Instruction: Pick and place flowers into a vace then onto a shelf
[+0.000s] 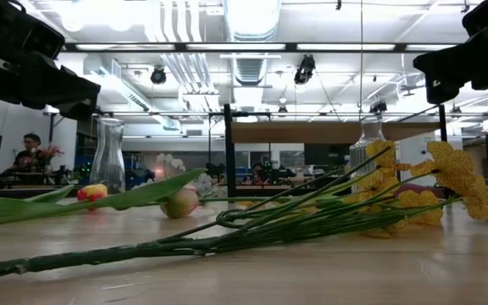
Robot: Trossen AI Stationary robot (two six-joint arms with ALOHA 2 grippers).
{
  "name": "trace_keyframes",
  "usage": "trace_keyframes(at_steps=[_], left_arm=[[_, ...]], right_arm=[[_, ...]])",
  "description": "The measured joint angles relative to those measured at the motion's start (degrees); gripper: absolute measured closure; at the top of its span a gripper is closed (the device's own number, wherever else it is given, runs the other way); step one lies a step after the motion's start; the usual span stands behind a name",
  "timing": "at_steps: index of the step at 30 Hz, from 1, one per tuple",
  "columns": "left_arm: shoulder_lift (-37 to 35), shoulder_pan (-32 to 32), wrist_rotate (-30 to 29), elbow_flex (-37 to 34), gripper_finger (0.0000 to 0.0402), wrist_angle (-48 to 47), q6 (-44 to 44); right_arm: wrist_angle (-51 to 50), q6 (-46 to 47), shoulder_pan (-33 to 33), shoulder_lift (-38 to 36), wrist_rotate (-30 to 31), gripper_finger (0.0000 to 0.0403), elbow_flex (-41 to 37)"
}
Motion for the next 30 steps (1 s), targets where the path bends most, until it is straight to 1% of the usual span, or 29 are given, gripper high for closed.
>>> trace_keyframes(at_steps=[15, 20, 27, 30], left_arm=[[0.0, -0.01, 0.0, -0.02, 0.0402, 0.0, -0.02], [0.0, -0.02, 0.0, 0.0, 0.0402, 0.0, 0.0], [0.0, 0.0, 0.0, 0.0, 0.0402, 0.0, -0.02], [0.0, 0.0, 0.0, -0.02, 0.0402, 0.0, -0.02]], right_arm=[[0.4, -0.11, 0.0, 0.04, 0.02, 0.039, 0.0], [2.89, -2.38, 0.01, 0.03, 0.01, 0.039, 0.01], [3.03, -3.27, 0.0, 0.02, 0.01, 0.039, 0.0], [3.06, -5.69, 0.0, 0.02, 0.04, 0.039, 0.02]])
